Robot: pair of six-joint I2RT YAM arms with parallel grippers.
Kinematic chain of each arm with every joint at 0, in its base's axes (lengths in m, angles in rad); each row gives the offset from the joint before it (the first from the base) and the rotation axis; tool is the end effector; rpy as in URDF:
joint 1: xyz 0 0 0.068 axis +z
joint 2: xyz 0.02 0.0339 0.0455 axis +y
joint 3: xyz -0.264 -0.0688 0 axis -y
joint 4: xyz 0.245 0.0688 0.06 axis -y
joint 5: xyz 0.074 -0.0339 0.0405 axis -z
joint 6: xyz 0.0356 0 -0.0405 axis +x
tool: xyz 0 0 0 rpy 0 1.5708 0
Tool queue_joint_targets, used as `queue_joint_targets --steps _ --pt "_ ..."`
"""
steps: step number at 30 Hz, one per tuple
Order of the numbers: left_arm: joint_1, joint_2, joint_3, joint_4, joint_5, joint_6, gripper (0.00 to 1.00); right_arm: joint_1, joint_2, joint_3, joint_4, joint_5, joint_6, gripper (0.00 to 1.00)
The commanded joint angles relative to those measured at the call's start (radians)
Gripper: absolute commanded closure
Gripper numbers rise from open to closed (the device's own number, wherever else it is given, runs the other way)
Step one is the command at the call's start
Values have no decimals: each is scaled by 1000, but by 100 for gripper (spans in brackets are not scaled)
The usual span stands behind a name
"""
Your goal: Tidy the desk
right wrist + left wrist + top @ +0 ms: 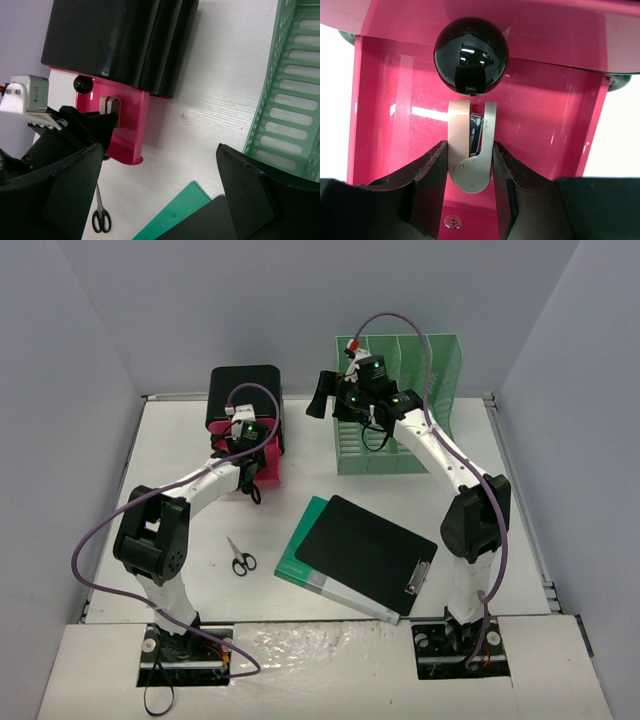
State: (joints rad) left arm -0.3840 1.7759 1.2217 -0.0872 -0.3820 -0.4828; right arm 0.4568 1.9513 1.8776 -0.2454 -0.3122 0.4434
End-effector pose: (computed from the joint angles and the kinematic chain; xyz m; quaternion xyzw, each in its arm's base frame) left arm 0.3753 -0.1373 0.2300 -0.1283 0.8724 -0.0308 0.4706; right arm 0.4163 0.2168 0.3666 -0.0964 0.8000 0.3652 0.4662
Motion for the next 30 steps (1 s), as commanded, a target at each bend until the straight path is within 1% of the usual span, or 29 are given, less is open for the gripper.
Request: queue_joint_targets --steps 1,5,7,8,9,14,16,18,30 --pt "11 -19 47 51 -19 1 74 -5 -2 61 40 -32 -1 7" --pt "17 -15 49 50 -17 1 72 -4 6 71 40 -36 -5 7" --pt "18 -12 50 47 -17 3 70 -3 8 74 38 -39 -5 7" --pt "19 -12 50 47 -17 3 64 -4 9 74 38 -41 -5 7" --pt "20 -12 51 47 -18 3 63 -4 10 75 38 -43 -5 7" --pt "22 -14 53 47 -20 8 50 -3 17 75 38 -49 -5 7" --pt "24 -15 53 47 -21 12 39 -3 18 75 38 -51 -3 7" --pt "25 -18 54 46 -21 16 35 -3 20 77 38 -51 -5 7" --pt "22 -149 35 52 -34 71 34 7 81 136 40 -81 5 7"
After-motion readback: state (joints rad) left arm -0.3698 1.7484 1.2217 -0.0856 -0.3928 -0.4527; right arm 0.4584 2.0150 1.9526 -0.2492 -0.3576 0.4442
